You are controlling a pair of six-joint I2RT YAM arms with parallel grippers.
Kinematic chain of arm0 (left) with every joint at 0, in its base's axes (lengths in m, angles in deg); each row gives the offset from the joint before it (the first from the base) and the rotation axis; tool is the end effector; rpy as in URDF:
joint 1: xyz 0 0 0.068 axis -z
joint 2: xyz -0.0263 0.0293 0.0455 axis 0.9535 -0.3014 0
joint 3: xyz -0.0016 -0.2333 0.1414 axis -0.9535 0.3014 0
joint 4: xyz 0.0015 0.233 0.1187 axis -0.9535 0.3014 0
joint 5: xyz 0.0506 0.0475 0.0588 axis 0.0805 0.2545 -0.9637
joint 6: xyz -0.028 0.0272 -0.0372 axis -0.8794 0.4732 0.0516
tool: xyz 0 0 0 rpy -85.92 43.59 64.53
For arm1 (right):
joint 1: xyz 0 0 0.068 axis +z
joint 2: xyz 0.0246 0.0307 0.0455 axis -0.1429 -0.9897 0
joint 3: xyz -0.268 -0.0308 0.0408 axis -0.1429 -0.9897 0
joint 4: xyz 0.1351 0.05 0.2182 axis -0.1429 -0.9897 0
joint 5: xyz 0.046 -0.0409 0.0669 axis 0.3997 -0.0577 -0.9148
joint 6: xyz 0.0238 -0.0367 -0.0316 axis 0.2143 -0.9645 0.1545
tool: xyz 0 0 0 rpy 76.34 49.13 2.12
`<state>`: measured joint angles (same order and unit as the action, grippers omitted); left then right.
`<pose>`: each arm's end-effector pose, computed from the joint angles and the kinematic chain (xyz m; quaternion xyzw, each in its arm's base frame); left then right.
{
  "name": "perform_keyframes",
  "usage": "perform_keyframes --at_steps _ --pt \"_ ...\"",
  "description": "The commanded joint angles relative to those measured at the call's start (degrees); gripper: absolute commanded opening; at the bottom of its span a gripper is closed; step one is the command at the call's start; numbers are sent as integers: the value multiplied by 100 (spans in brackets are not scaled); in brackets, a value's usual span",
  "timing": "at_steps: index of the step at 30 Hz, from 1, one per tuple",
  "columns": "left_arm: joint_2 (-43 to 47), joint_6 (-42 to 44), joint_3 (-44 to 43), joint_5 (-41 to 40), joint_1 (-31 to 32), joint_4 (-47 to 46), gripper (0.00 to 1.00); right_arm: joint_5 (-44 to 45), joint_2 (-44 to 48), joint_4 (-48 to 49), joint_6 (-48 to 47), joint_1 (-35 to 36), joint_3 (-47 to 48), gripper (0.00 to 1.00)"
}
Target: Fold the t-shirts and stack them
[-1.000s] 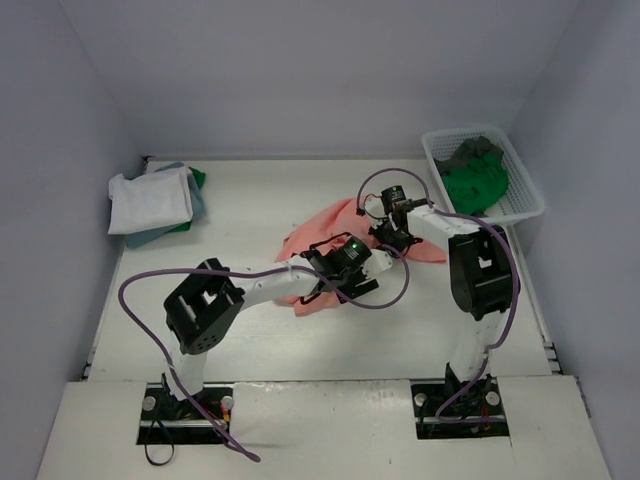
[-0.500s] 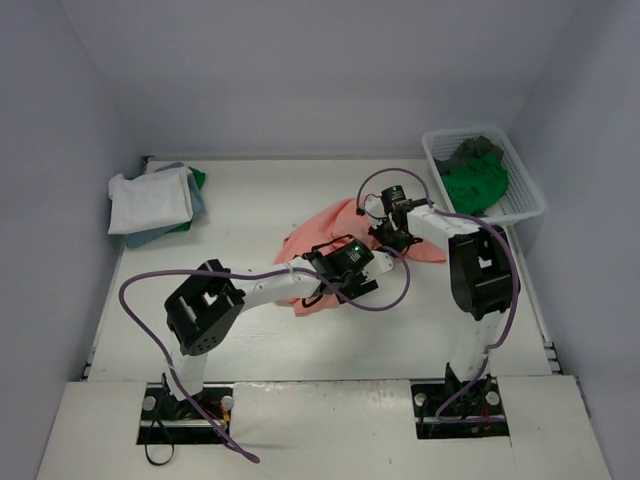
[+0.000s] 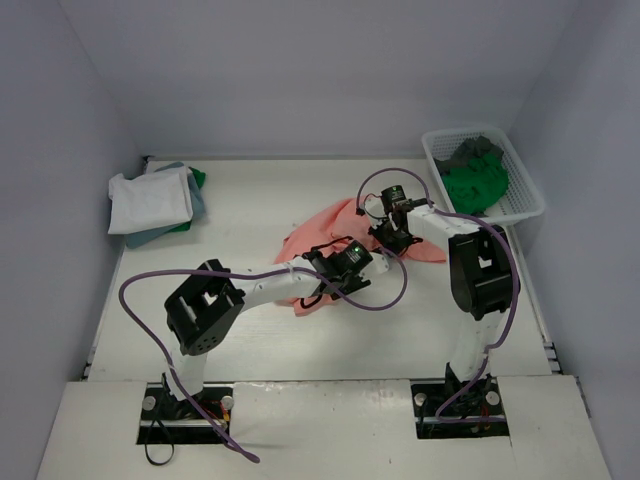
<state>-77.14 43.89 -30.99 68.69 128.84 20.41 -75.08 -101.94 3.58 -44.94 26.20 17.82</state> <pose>0.2358 -0.3435 0.1991 0.5085 0.7901 -0.0457 0.3392 0.3826 0.1291 0.1653 -0.3837 0.8758 0.0405 0.2898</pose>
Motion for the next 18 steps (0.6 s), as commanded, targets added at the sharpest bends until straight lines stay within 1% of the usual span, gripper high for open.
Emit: perform_keyframes --at_steps 1,2,5,8,9,11,14,15,18 --pt "123 -19 -275 -20 13 90 42 -210 202 -264 88 39 66 0" --pt "106 -19 -275 15 13 125 36 -209 202 -264 88 39 57 0" --pt "97 -19 -293 85 5 213 27 -201 202 -272 88 30 57 0" --pt "97 17 -319 121 -30 283 24 -201 219 -264 97 30 49 0" --pt "106 51 -328 112 -57 310 20 -209 237 -264 88 39 40 0" --pt "175 87 -345 112 -118 354 17 -201 272 -264 88 30 31 0" --pt "377 245 -415 95 -364 442 7 -192 333 -272 88 22 31 0" --pt "456 280 -442 95 -469 459 2 -192 377 -272 79 13 22 0" --pt "720 324 -679 261 -1031 643 0 -236 500 -272 88 -40 48 0"
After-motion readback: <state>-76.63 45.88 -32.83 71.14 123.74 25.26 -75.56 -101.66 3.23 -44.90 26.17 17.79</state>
